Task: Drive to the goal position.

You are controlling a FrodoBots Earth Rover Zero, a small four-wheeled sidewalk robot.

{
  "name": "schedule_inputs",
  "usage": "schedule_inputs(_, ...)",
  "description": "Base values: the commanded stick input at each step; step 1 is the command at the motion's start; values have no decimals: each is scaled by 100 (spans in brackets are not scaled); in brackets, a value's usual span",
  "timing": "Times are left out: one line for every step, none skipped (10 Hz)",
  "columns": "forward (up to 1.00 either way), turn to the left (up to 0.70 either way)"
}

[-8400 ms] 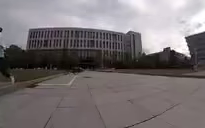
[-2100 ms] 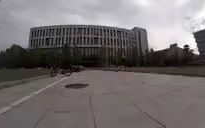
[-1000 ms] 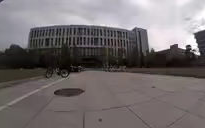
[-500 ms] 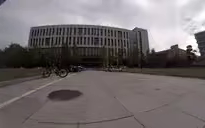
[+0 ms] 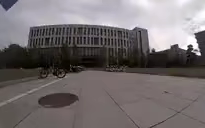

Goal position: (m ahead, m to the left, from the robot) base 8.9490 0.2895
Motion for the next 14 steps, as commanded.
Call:
schedule_inputs(70, 0)
schedule_inputs(70, 0)
schedule_inputs(70, 0)
schedule_inputs(70, 0)
schedule_inputs(70, 0)
schedule_inputs(70, 0)
schedule_inputs(70, 0)
schedule_inputs(70, 0)
schedule_inputs(70, 0)
schedule_inputs(70, 0)
schedule_inputs(70, 0)
schedule_inputs(70, 0)
schedule_inputs(70, 0)
schedule_inputs(70, 0)
